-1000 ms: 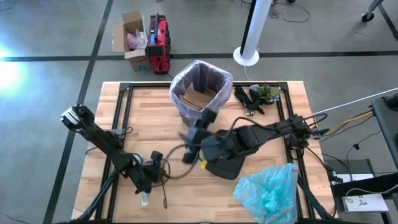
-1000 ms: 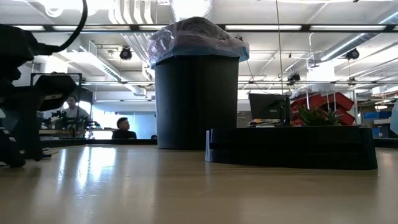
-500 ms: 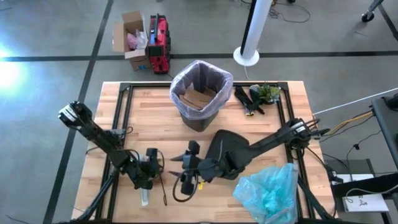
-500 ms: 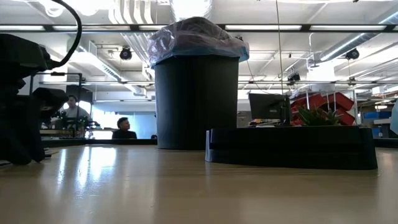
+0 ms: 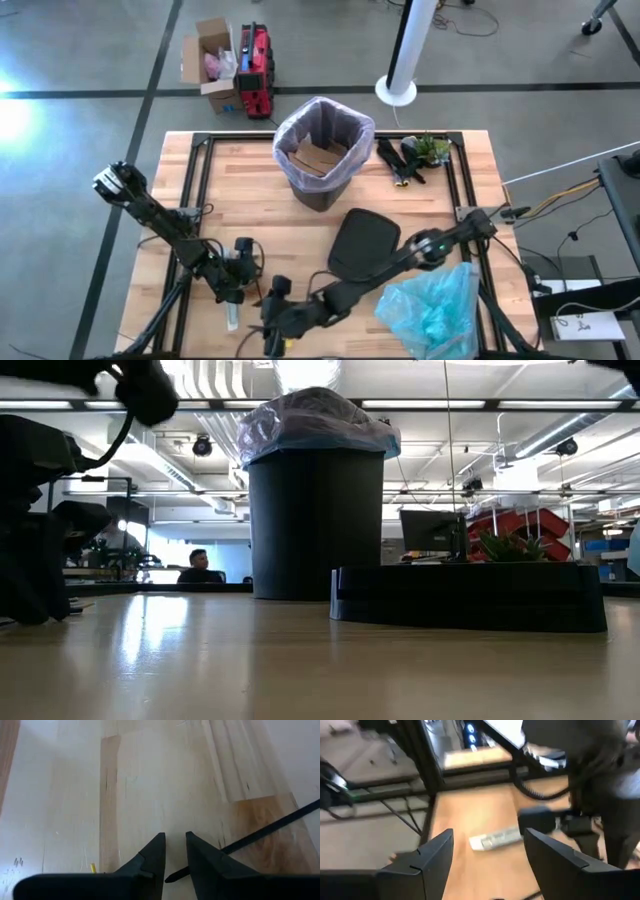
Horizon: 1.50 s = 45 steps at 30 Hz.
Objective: Place trash/remove bag and relplace
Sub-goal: Put the black zip tie into the black trash bin
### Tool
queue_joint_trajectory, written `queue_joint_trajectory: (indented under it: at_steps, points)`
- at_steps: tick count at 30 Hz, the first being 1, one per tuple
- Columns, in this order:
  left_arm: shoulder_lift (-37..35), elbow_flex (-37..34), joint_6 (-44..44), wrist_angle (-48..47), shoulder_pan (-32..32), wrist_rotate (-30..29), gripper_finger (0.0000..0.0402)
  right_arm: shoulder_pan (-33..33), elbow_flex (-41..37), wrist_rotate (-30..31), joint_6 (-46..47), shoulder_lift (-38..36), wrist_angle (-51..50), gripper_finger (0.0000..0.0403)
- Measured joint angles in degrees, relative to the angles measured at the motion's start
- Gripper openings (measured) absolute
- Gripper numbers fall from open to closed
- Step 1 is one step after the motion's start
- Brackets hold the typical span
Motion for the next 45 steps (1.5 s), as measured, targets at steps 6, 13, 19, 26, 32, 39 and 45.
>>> queue_joint_trajectory:
  at_steps: [6, 13, 19, 26, 32, 39, 45]
  points:
    - [0.00, -0.07, 1.05, 0.27, -0.01, -0.03, 0.0065, 1.28, -1.94, 5.66, 10.39, 1.38, -4.84, 0.0241]
    - [0.00, -0.07, 3.81, 0.57, -0.03, 0.02, 0.0062, 3.53, -2.08, 4.98, 13.17, 1.42, -5.87, 0.0254]
    - [0.00, -0.11, 3.47, 0.81, -0.01, -0.01, 0.0063, 3.30, -3.43, 3.82, 17.13, 1.42, -6.13, 0.0263]
    - [0.00, -0.13, 2.56, 1.02, -0.03, -0.03, 0.0062, 3.33, -7.71, -0.02, 20.08, 1.63, 0.02, 0.0246]
    - [0.00, -0.15, 2.31, 1.27, -0.03, -0.07, 0.0064, 2.92, -11.29, -0.74, 19.97, 1.51, 6.76, 0.0222]
    - [0.00, -0.15, 0.66, 1.30, -0.03, -0.07, 0.0065, 1.08, -14.88, -5.07, 17.15, 1.55, 15.35, 0.0204]
    - [0.00, -0.15, 0.63, 1.33, -0.03, -0.11, 0.0067, -0.20, -15.32, -8.06, 13.88, 1.51, 16.31, 0.0186]
